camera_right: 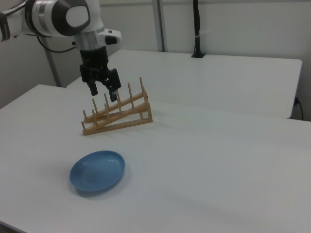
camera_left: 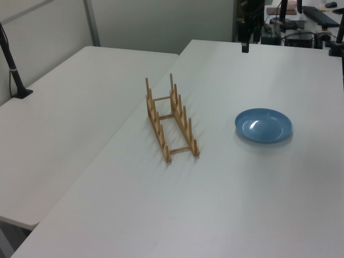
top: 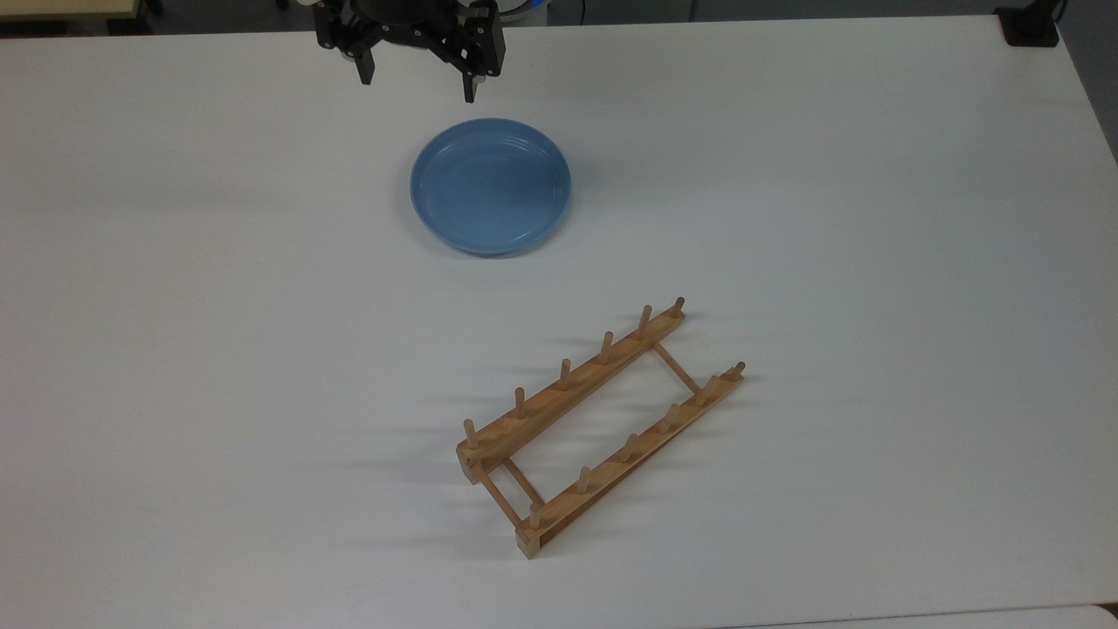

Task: Place plate in plate rack
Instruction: 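Move the gripper down toward the rim of the light blue plate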

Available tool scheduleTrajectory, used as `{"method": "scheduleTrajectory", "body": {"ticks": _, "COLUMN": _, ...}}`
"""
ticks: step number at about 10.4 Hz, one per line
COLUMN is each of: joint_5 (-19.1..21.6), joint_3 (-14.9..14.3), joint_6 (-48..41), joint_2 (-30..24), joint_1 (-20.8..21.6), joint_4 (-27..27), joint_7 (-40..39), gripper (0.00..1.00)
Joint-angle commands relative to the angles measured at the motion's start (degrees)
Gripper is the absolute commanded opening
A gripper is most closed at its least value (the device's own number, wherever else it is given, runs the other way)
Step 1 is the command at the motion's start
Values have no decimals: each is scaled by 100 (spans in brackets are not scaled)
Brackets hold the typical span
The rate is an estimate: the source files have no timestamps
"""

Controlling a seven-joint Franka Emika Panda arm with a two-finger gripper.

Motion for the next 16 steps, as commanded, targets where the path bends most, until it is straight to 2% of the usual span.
{"method": "scheduleTrajectory", "body": {"ticks": 1, "joint_5": -28, "joint_3": -18, "joint_6": -136, "joint_2": -73, "joint_1": 39, "joint_4": -55, "joint_7": 20, "gripper": 100}}
{"method": "scheduleTrajectory", "body": {"ticks": 5, "joint_5": -28, "joint_3": -18, "joint_6": -136, "joint_2": -73, "joint_1": 39, "joint_4": -82, "joint_7": -50, "gripper": 100}}
{"method": "scheduleTrajectory", "body": {"ticks": 7, "joint_5": -19, "joint_3": -18, "joint_6": -136, "joint_2": -81, "joint_1": 22, "joint_4": -152, "joint_7": -845, "gripper": 100}}
{"method": "scheduleTrajectory", "body": {"ticks": 10, "joint_5": -19, "joint_3": -27, "joint_6": -136, "joint_2": -108, "joint_1": -92, "joint_4": -371, "joint_7": -2637, "gripper": 100}}
{"method": "scheduleTrajectory", "body": {"ticks": 11, "joint_5": -19, "joint_3": -27, "joint_6": -145, "joint_2": -108, "joint_1": -162, "joint_4": -502, "joint_7": -3130, "gripper": 100}}
{"method": "scheduleTrajectory", "body": {"ticks": 13, "joint_5": -28, "joint_3": -27, "joint_6": 108, "joint_2": -3, "joint_1": -303, "joint_4": -1002, "joint_7": -3914, "gripper": 93}}
{"method": "scheduleTrajectory", "body": {"ticks": 14, "joint_5": -54, "joint_3": -36, "joint_6": 484, "joint_2": 24, "joint_1": -417, "joint_4": -1344, "joint_7": -4161, "gripper": 92}}
{"method": "scheduleTrajectory", "body": {"ticks": 15, "joint_5": -98, "joint_3": -36, "joint_6": 818, "joint_2": 42, "joint_1": -453, "joint_4": -1782, "joint_7": -4338, "gripper": 86}}
{"method": "scheduleTrajectory", "body": {"ticks": 16, "joint_5": -124, "joint_3": -36, "joint_6": 1065, "joint_2": 146, "joint_1": -470, "joint_4": -1970, "joint_7": -4409, "gripper": 85}}
